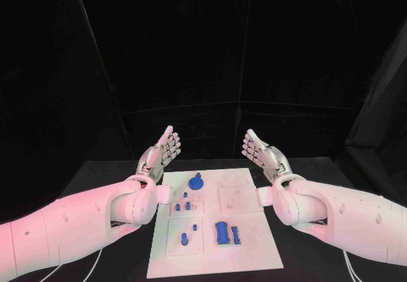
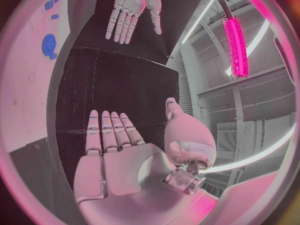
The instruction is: Assemble the parts on the task board
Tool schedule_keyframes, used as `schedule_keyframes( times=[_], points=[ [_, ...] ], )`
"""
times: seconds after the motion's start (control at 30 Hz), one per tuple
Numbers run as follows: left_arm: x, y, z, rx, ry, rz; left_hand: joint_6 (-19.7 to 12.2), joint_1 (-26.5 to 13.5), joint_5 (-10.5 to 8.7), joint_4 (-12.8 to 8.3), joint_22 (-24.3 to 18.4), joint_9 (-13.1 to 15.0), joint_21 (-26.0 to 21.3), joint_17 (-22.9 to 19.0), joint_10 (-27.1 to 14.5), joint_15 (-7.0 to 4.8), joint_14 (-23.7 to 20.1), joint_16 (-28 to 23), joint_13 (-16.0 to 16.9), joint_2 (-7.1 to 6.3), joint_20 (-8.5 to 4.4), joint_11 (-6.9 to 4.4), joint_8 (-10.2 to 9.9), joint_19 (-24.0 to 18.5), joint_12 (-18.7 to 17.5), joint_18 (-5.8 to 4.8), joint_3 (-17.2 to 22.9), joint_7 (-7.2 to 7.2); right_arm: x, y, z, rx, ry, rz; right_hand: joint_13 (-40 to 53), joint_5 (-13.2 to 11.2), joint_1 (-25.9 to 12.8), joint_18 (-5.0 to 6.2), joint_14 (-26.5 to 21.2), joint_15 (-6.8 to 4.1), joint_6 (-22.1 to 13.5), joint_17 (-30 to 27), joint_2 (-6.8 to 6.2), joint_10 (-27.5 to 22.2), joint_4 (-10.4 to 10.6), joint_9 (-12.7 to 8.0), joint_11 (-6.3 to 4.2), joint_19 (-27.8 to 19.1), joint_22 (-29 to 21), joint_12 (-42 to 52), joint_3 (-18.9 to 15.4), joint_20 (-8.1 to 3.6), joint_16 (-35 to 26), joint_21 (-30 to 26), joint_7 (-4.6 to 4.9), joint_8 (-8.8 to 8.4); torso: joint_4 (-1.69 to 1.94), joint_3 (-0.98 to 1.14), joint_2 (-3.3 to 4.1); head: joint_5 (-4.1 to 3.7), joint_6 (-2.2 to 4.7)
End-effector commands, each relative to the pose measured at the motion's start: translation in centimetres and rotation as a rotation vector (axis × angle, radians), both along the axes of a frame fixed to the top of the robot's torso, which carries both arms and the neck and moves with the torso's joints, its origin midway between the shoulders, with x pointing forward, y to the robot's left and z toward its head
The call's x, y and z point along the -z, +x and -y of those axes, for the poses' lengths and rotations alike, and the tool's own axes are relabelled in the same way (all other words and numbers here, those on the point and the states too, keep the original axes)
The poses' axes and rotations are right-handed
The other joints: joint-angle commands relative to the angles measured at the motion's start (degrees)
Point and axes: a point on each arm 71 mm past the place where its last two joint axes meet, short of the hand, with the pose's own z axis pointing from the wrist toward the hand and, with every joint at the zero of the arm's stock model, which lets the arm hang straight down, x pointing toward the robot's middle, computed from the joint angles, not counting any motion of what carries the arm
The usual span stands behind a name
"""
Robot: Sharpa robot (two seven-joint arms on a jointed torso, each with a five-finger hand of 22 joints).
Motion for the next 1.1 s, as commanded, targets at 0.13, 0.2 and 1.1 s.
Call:
schedule_keyframes(
  times=[0.13, 0.2, 1.1],
  points=[
    [-0.56, -1.09, -0.08, -0.122, 0.115, 0.012, -8.0, -10.3, -0.44, 0.1, -4.2, -0.1, -0.4, -0.1, -8.3, -0.56, -7.7, -2.5, -0.1, 0.00, -5.39, -0.84, -0.2, -6.4, -0.4, -3.05, -4.8, -1.71, -0.35, -0.55, 0.42, 0.114, 0.008, 0.001, -0.1, -3.0, -12.3, -5.59, -9.2, -0.16, -7.9, -0.1, -0.04, -8.9, -0.4, -0.2, -0.54, -8.6, -6.4, -0.4, 0.0, -2.57, -0.5, -0.4, -1.49, -0.44, 0.00, 0.00, 0.01, -0.01, 0.01],
    [-0.61, -1.21, -0.03, -0.125, 0.116, 0.012, -8.7, -11.2, -0.44, 0.1, -4.2, -0.1, -0.4, -0.1, -9.0, -0.56, -8.4, -2.5, -0.1, 0.00, -5.39, -0.84, -0.2, -6.8, -0.4, -3.05, -4.8, -1.71, -0.35, -0.55, 0.42, 0.114, 0.008, 0.001, -0.1, -3.0, -13.3, -5.59, -9.9, -0.16, -8.5, -0.1, -0.04, -9.6, -0.4, -0.2, -0.54, -9.3, -6.4, -0.4, 0.0, -2.57, -0.5, -0.4, -1.49, -0.44, 0.00, 0.00, 0.01, -0.01, 0.01],
    [-0.63, -1.27, 0.00, -0.127, 0.117, 0.012, -19.8, -25.4, -0.44, 0.1, -4.2, -0.1, -0.4, -0.1, -20.5, -0.56, -19.1, -2.5, -0.1, 0.00, -5.39, -0.84, -0.2, -15.6, -0.4, -3.05, -4.8, -1.71, -0.35, -0.55, 0.42, 0.114, 0.008, 0.001, -0.1, -3.0, -30.4, -5.59, -22.5, -0.16, -19.4, -0.1, -0.04, -22.0, -0.4, -0.2, -0.54, -21.3, -6.4, -0.4, 0.0, -2.57, -0.5, -0.4, -1.49, -0.44, 0.00, 0.00, 0.01, -0.01, 0.01]
  ],
)
